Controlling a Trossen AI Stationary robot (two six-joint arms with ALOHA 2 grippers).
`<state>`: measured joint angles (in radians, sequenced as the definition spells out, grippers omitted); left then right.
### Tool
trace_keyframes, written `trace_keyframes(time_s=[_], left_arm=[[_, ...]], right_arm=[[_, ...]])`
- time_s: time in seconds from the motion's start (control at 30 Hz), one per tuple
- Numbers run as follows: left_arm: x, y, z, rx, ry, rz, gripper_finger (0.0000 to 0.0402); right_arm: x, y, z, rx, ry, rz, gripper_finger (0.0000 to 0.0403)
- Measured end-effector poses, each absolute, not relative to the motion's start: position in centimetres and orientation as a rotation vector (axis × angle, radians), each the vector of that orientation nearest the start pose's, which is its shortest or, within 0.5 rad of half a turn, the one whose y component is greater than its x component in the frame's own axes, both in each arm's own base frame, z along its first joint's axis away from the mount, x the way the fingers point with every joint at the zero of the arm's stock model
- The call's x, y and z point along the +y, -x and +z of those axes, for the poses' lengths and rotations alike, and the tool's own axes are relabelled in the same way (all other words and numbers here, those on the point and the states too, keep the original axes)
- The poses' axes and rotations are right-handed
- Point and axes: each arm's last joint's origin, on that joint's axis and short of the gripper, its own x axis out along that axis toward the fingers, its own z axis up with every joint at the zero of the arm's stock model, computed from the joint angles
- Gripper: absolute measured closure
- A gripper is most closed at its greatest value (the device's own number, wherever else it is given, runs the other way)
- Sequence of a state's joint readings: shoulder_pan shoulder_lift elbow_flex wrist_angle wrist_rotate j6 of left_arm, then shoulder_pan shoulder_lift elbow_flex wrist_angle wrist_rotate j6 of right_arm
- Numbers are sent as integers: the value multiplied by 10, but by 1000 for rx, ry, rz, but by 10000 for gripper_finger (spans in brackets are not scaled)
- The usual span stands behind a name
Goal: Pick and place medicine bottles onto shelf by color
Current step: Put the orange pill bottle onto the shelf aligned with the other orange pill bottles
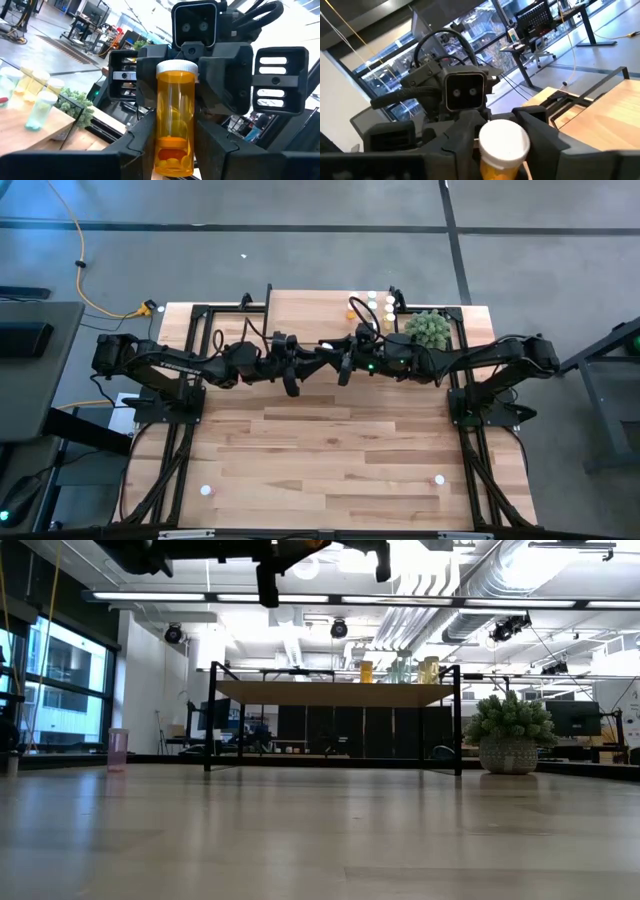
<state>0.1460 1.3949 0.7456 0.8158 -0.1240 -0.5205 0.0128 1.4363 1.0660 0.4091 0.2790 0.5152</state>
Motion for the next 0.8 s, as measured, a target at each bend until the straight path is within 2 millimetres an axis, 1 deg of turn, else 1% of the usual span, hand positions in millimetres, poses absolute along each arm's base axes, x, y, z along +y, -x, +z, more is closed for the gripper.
trace_keyframes(time_s=[0.27, 0.5, 0.6, 0.7, 0.8], left_arm=[[47, -297, 279, -233, 514, 224, 300], [49, -296, 279, -236, 514, 240, 300], [49, -296, 279, -233, 488, 243, 298], [50, -296, 279, -232, 486, 245, 283], [55, -296, 278, -217, 481, 221, 252]], right_arm=[[-4, -329, 336, -102, -517, -252, 291], [-4, -329, 336, -102, -517, -253, 294], [-4, -329, 336, -101, -516, -253, 294], [-4, -329, 336, -101, -511, -253, 294], [-4, -329, 336, -98, -492, -252, 294]])
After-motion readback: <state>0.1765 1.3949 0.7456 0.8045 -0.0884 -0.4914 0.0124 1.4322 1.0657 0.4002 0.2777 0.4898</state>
